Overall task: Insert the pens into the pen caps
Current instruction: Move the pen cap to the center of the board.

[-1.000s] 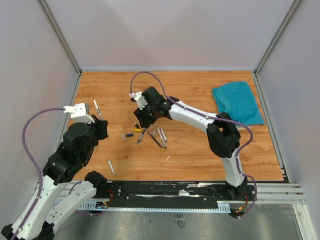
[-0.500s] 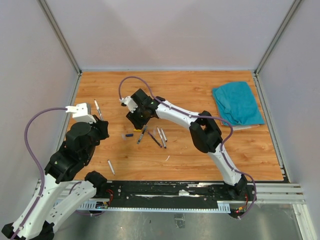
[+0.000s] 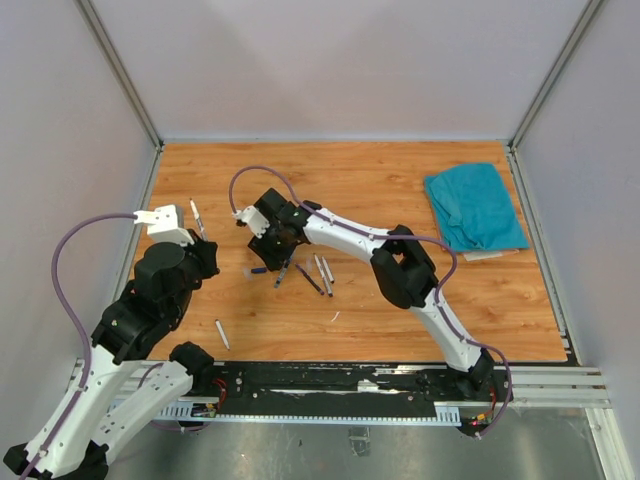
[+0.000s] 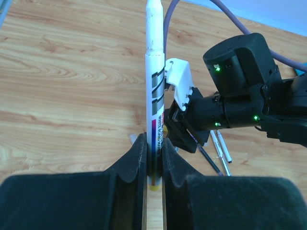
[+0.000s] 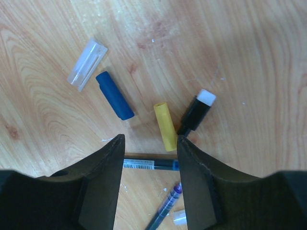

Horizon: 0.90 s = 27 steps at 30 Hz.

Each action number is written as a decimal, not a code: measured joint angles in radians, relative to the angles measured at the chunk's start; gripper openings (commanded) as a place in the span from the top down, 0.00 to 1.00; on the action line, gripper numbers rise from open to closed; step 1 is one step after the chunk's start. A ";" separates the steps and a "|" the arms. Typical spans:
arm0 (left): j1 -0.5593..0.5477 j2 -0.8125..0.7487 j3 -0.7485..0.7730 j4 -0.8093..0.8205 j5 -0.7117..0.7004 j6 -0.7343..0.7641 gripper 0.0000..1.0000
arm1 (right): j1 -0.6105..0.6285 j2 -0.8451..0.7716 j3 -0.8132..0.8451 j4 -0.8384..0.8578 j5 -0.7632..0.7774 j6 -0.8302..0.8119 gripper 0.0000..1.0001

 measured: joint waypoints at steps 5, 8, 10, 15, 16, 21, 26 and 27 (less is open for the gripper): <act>0.000 0.000 0.000 0.000 0.000 0.000 1.00 | 0.012 0.026 0.019 -0.009 -0.005 -0.001 0.52; 0.000 0.000 0.000 0.000 0.000 0.000 1.00 | 0.015 0.032 0.029 -0.020 0.002 -0.007 0.53; 0.000 0.000 0.000 0.000 0.000 0.000 1.00 | 0.016 0.032 0.031 -0.025 0.020 -0.013 0.55; 0.000 0.000 0.000 0.001 0.000 0.000 0.99 | 0.030 0.042 0.043 -0.035 0.068 -0.034 0.56; 0.000 0.000 0.000 0.001 0.000 0.000 1.00 | 0.033 0.046 0.050 -0.036 0.078 -0.040 0.56; 0.000 0.000 0.000 0.004 0.000 0.000 0.99 | 0.058 0.056 0.066 -0.038 0.140 -0.060 0.59; 0.000 0.000 0.000 0.007 0.000 0.000 1.00 | 0.079 0.066 0.085 -0.039 0.188 -0.081 0.71; 0.000 0.000 0.000 0.007 0.000 0.000 1.00 | 0.083 0.066 0.085 -0.039 0.196 -0.082 0.73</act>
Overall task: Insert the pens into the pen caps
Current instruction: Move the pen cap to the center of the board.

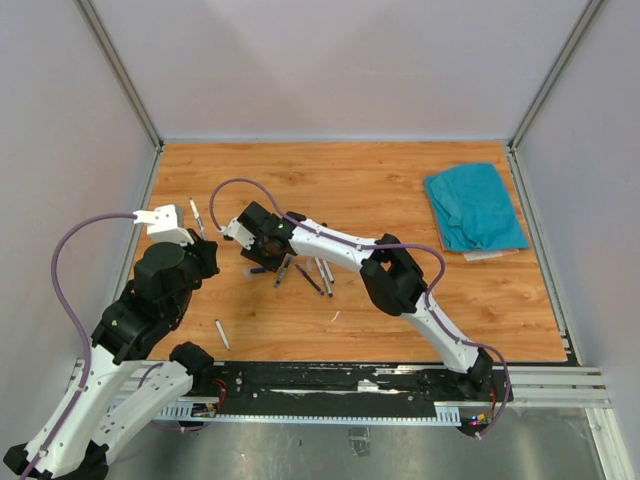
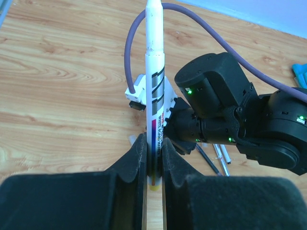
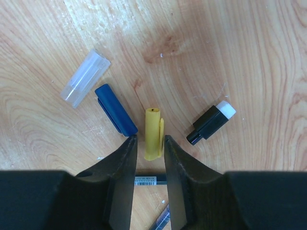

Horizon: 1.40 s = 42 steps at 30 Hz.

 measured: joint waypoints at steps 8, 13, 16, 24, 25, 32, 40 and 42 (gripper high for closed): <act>0.000 0.000 0.000 0.000 0.000 0.000 1.00 | 0.011 0.003 0.006 0.003 0.041 -0.020 0.95; 0.000 -0.001 -0.005 0.002 0.000 0.000 1.00 | 0.011 -0.006 -0.011 0.025 0.054 -0.026 0.99; 0.000 -0.008 -0.013 0.003 0.001 0.000 1.00 | 0.011 -0.031 -0.048 0.041 0.053 -0.027 0.99; 0.000 -0.021 -0.016 0.015 0.003 0.000 0.99 | 0.011 -0.309 -0.314 0.166 0.053 -0.021 0.99; 0.000 -0.021 -0.016 0.015 0.004 0.000 1.00 | 0.010 -0.356 -0.348 0.188 0.053 -0.018 0.99; 0.000 -0.033 -0.033 0.050 0.072 0.033 0.99 | -0.029 -0.687 -0.715 0.336 0.056 0.009 0.99; 0.000 -0.013 -0.028 0.083 0.143 0.074 1.00 | -0.054 -0.950 -1.171 0.312 0.061 -0.010 0.99; 0.000 0.020 -0.018 0.090 0.157 0.074 0.99 | -0.054 -1.036 -1.246 0.291 0.054 -0.022 0.99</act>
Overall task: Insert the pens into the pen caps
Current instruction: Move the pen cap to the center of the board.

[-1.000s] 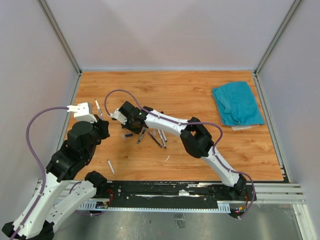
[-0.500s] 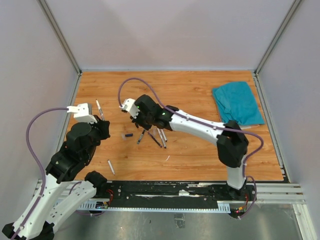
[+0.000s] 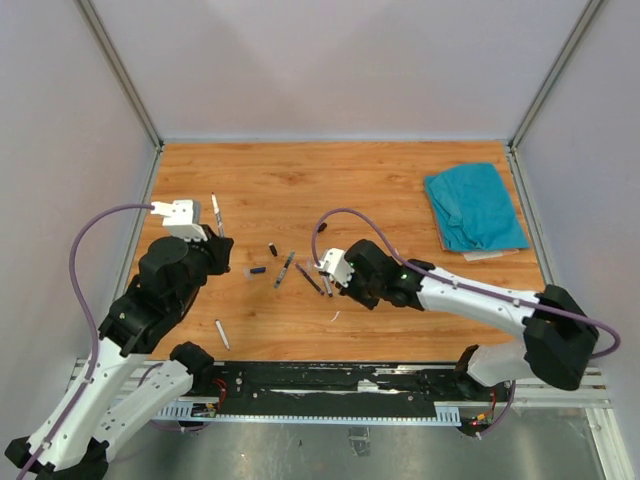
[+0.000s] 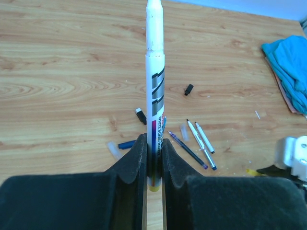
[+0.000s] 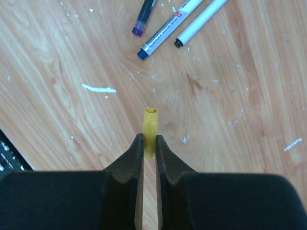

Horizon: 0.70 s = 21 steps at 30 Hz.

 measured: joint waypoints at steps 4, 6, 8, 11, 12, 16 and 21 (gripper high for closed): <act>0.000 0.032 0.001 0.017 0.006 0.000 1.00 | 0.000 -0.113 -0.051 -0.008 -0.040 -0.005 0.99; 0.000 0.036 -0.001 0.030 0.002 0.000 1.00 | 0.000 -0.116 -0.051 0.002 -0.063 -0.006 0.99; 0.000 0.034 -0.006 0.037 -0.008 0.000 1.00 | 0.000 -0.100 -0.050 -0.002 -0.084 -0.010 0.98; 0.000 0.033 -0.023 0.040 -0.027 0.000 1.00 | 0.001 -0.043 -0.042 -0.027 -0.102 -0.026 0.97; 0.000 0.031 -0.031 0.039 -0.031 0.000 0.99 | 0.002 -0.037 -0.041 -0.031 -0.103 -0.028 0.97; 0.000 0.025 -0.051 0.039 -0.039 0.000 1.00 | 0.016 0.006 -0.041 -0.052 -0.106 -0.035 0.97; 0.000 0.025 -0.056 0.045 -0.046 0.000 1.00 | 0.028 0.065 -0.034 -0.061 -0.107 -0.046 0.95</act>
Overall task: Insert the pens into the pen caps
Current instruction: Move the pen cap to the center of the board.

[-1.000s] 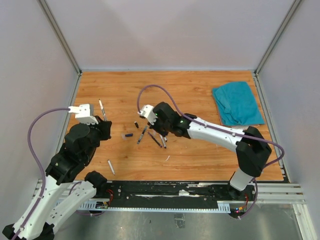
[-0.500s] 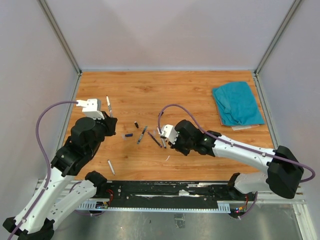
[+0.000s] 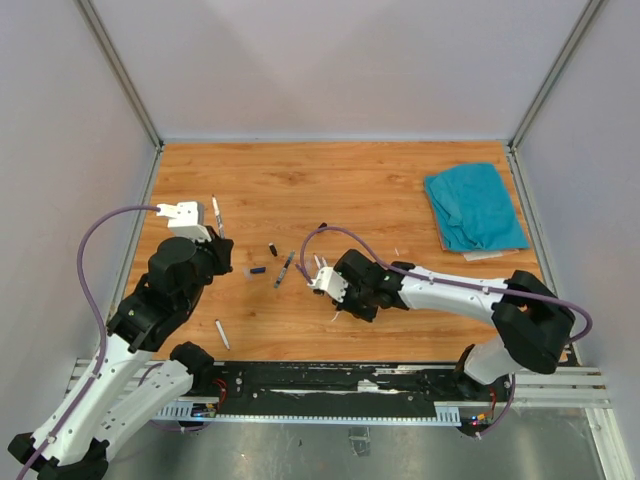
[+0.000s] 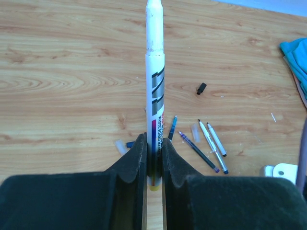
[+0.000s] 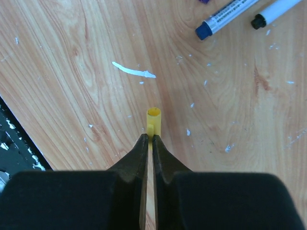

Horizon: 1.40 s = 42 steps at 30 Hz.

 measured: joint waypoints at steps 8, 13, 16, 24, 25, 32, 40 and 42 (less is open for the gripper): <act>0.000 -0.001 -0.005 0.008 -0.001 0.001 0.99 | 0.010 0.093 0.060 -0.016 -0.002 -0.014 0.92; 0.000 -0.006 -0.005 0.009 -0.005 0.001 1.00 | 0.013 0.130 0.093 -0.031 0.003 -0.020 0.79; 0.000 -0.006 -0.005 0.009 -0.007 0.001 1.00 | 0.020 0.142 0.095 -0.039 0.008 -0.024 0.63; 0.000 -0.007 -0.005 0.009 -0.007 0.001 1.00 | 0.028 0.019 0.090 -0.036 0.055 0.056 0.32; 0.000 -0.007 -0.005 0.009 -0.007 0.001 0.99 | 0.028 -0.008 0.090 -0.030 0.077 0.087 0.31; 0.000 -0.007 -0.005 0.009 -0.007 0.000 1.00 | 0.029 -0.145 0.034 0.019 0.268 0.510 0.12; 0.000 -0.006 -0.005 0.009 -0.006 0.001 0.99 | 0.029 -0.114 -0.015 -0.066 0.397 0.972 0.15; 0.000 -0.006 -0.005 0.009 -0.006 0.001 0.99 | 0.029 -0.090 -0.014 -0.082 0.400 1.048 0.16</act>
